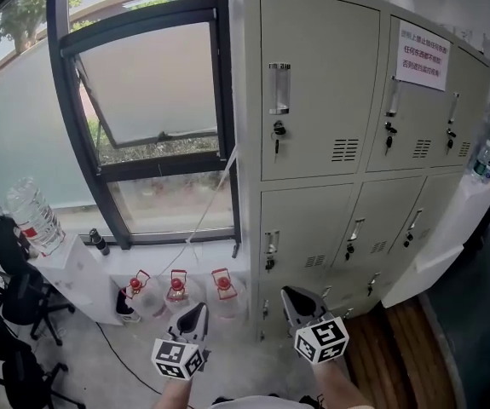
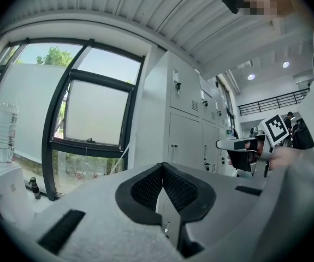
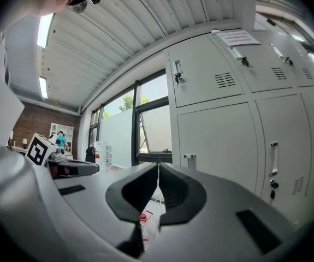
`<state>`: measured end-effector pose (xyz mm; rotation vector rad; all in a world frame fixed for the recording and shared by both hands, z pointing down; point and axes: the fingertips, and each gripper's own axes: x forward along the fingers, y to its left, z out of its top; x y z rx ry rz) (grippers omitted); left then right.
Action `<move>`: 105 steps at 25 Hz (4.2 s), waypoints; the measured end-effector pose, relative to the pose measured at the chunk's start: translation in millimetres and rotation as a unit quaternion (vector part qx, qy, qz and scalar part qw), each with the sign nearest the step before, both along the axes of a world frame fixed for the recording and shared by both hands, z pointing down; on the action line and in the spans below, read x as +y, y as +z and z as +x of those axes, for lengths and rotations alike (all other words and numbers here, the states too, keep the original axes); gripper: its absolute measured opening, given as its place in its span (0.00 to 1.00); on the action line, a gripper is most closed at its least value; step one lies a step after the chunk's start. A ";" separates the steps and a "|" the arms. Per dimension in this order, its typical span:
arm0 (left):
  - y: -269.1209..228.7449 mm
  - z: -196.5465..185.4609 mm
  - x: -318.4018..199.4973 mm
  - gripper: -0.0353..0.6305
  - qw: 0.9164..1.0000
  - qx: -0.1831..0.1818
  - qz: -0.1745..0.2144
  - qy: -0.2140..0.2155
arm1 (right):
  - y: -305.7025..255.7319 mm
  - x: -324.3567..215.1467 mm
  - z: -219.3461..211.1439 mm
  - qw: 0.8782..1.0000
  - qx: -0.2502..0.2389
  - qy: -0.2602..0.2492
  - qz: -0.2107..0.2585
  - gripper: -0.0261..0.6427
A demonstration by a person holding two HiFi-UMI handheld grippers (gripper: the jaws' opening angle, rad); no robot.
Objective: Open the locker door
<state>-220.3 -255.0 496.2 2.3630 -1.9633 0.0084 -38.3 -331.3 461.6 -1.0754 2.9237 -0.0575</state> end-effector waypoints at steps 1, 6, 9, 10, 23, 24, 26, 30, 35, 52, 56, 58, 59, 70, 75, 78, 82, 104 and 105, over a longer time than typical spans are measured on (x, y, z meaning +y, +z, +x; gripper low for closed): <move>0.2 -4.1 -3.0 0.06 1.000 0.000 -0.002 0.002 | -2.7 -3.4 -6.1 1.000 0.003 -0.003 -0.001 0.06; 1.3 -22.6 -13.9 0.06 1.000 0.001 -0.016 0.013 | -19.0 -15.0 -33.2 0.999 0.015 -0.029 -0.020 0.06; 0.8 -30.2 -17.2 0.06 1.000 0.001 -0.021 0.020 | -39.1 -26.2 -38.9 0.999 0.027 -0.019 -0.014 0.24; 1.3 -31.9 -17.8 0.06 0.999 0.001 -0.023 0.023 | -47.7 -30.4 -40.5 0.999 0.027 -0.017 -0.014 0.25; 14.9 -46.2 -16.8 0.06 0.998 0.010 -0.042 0.044 | -203.4 -71.5 -47.7 0.999 0.019 -0.022 0.034 0.36; 14.8 -47.6 -16.5 0.06 0.998 0.010 -0.042 0.044 | -215.0 -74.7 -47.5 0.999 0.021 -0.021 0.038 0.36; 14.5 -49.8 -16.3 0.06 0.998 0.010 -0.041 0.046 | -238.2 -80.8 -47.5 0.998 0.027 -0.016 0.050 0.36; 15.5 -50.0 -18.1 0.06 0.998 0.014 -0.041 0.051 | -282.6 -93.0 -50.9 0.997 0.034 -0.008 0.073 0.36; 18.1 -52.8 -17.7 0.06 0.998 0.012 -0.044 0.053 | -324.6 -106.5 -59.5 0.995 0.037 -0.001 0.087 0.36; 16.5 -72.8 -5.3 0.06 0.999 0.021 -0.039 0.027 | -376.6 -168.7 -83.6 0.998 0.026 0.020 0.054 0.36; 18.7 -76.6 -2.5 0.06 0.999 0.024 -0.040 0.022 | -372.9 -171.7 -88.4 0.998 0.026 0.014 0.048 0.36; 20.8 -76.5 -1.9 0.06 0.999 0.025 -0.042 0.021 | -372.2 -170.0 -90.6 0.999 0.027 0.008 0.046 0.36; 21.5 -75.9 -1.7 0.06 0.999 0.025 -0.043 0.021 | -371.7 -168.4 -92.4 0.999 0.029 0.005 0.046 0.36; 18.7 -55.8 -6.6 0.06 0.998 0.016 -0.041 0.044 | -369.6 -145.1 -84.2 0.997 0.054 0.006 0.052 0.36; 19.0 -41.1 -10.5 0.06 0.997 0.014 -0.041 0.063 | -367.5 -123.4 -70.0 0.996 0.067 0.005 0.061 0.36; 17.1 -31.9 -13.1 0.06 0.996 0.014 -0.040 0.075 | -367.8 -111.5 -58.5 0.996 0.067 0.007 0.062 0.36; 14.3 -15.4 -17.0 0.06 0.995 0.009 -0.039 0.095 | -367.7 -95.8 -41.3 0.997 0.050 0.000 0.052 0.36; -1.0 94.9 -42.6 0.06 0.977 -0.007 -0.029 0.211 | -368.6 -48.8 71.9 0.994 0.065 0.058 0.066 0.36; -0.3 98.8 -42.9 0.06 0.976 -0.007 -0.030 0.214 | -368.5 -47.7 75.3 0.994 0.064 0.058 0.065 0.36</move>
